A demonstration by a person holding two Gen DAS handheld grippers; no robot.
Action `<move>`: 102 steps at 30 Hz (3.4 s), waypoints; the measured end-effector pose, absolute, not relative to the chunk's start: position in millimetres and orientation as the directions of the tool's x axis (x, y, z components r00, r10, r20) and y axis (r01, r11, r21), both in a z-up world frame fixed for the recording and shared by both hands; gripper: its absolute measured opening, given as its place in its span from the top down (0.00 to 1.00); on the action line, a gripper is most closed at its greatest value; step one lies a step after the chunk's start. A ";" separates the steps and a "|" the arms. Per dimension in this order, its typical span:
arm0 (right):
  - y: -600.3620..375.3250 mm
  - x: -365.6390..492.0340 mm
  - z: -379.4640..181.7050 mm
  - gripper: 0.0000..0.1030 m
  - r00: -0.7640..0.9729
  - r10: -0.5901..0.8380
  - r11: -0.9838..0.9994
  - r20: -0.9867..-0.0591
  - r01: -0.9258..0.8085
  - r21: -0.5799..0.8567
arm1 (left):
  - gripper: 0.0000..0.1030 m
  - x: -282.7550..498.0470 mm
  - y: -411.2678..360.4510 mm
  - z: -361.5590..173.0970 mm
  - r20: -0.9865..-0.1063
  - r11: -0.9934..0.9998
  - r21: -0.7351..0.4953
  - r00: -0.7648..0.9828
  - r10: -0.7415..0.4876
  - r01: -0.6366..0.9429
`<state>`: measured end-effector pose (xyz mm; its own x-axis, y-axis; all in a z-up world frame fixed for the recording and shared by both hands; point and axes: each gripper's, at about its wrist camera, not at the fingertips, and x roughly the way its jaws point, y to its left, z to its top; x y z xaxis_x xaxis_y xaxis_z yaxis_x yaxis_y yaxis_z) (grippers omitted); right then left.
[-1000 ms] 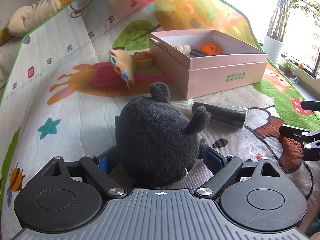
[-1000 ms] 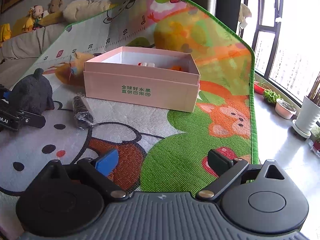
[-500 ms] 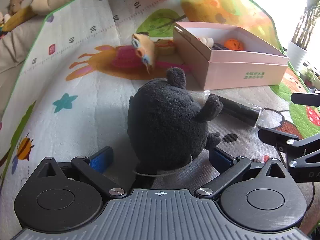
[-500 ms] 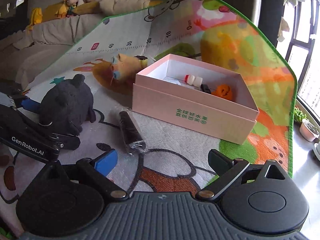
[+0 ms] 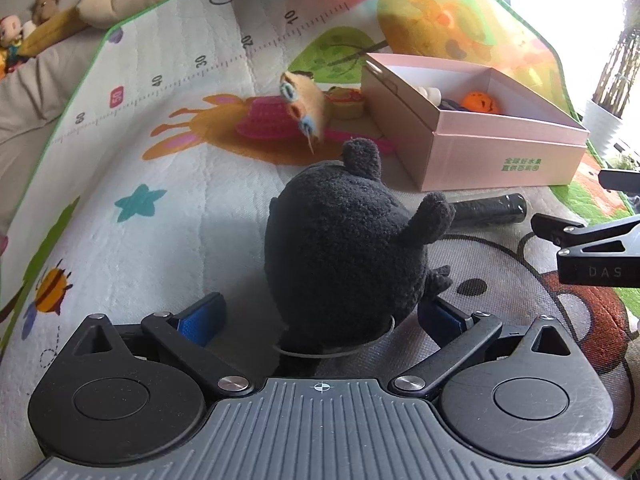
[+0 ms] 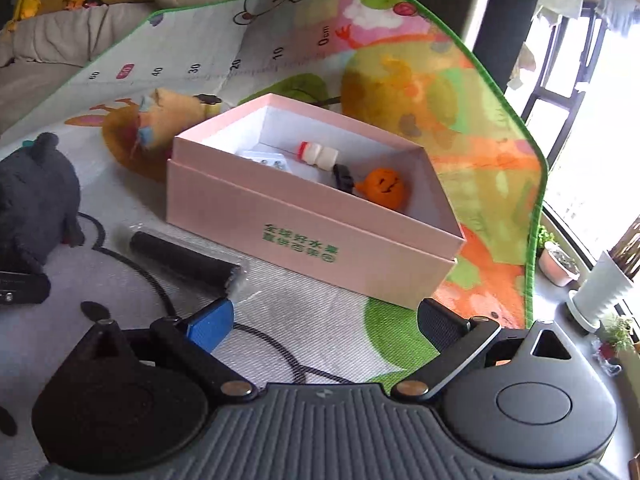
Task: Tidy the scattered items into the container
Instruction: 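Grasp the plastic-wrapped black cylinder with the right gripper while the left holds the plush, then lift the black cylinder with the right gripper toward the box while the left carries the plush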
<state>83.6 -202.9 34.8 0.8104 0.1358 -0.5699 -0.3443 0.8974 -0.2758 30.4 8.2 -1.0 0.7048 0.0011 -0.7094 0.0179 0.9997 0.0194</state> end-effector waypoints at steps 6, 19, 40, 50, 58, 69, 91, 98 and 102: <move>-200.6 77.1 49.0 0.04 0.717 0.330 0.896 -0.613 -0.442 -0.034 | 0.00 32.9 23.9 0.1 -0.708 1.000 -0.009 0.706 -0.009 0.003; -147.3 103.8 39.9 0.22 0.655 0.352 0.895 -0.669 -0.445 0.034 | 0.00 23.1 23.8 -2.2 -0.692 0.999 0.026 0.722 -0.006 0.034; -249.8 88.2 31.1 0.22 0.758 0.178 0.967 -0.628 -0.254 -0.034 | 0.00 44.2 -8.9 6.2 -0.664 0.979 0.069 0.741 -0.099 0.193; -254.3 89.4 30.2 0.20 0.752 0.203 0.967 -0.628 -0.253 0.010 | 0.00 53.8 -23.4 9.2 -0.630 0.962 0.157 0.773 -0.076 0.224; -254.1 89.2 30.4 0.20 0.752 0.202 0.967 -0.628 -0.253 0.008 | 0.25 57.0 -13.4 10.8 -0.642 0.968 0.119 0.761 -0.093 0.219; -258.4 70.2 38.0 0.21 0.745 0.228 0.960 -0.627 -0.279 0.018 | 0.28 44.1 -14.1 20.7 -0.644 0.958 0.081 0.748 -0.161 0.276; -261.0 47.1 56.2 0.29 0.743 0.250 0.945 -0.621 -0.327 -0.010 | 0.28 12.7 -24.7 36.8 -0.623 0.946 0.063 0.753 -0.212 0.318; -278.7 70.9 35.1 0.29 0.736 0.155 0.963 -0.659 -0.262 -0.066 | 0.27 18.4 -21.0 25.7 -0.639 0.953 0.038 0.740 -0.209 0.302; -283.5 88.0 33.9 0.29 0.754 0.102 0.977 -0.649 -0.198 -0.077 | 0.22 22.0 -19.8 19.4 -0.649 0.958 0.024 0.733 -0.203 0.287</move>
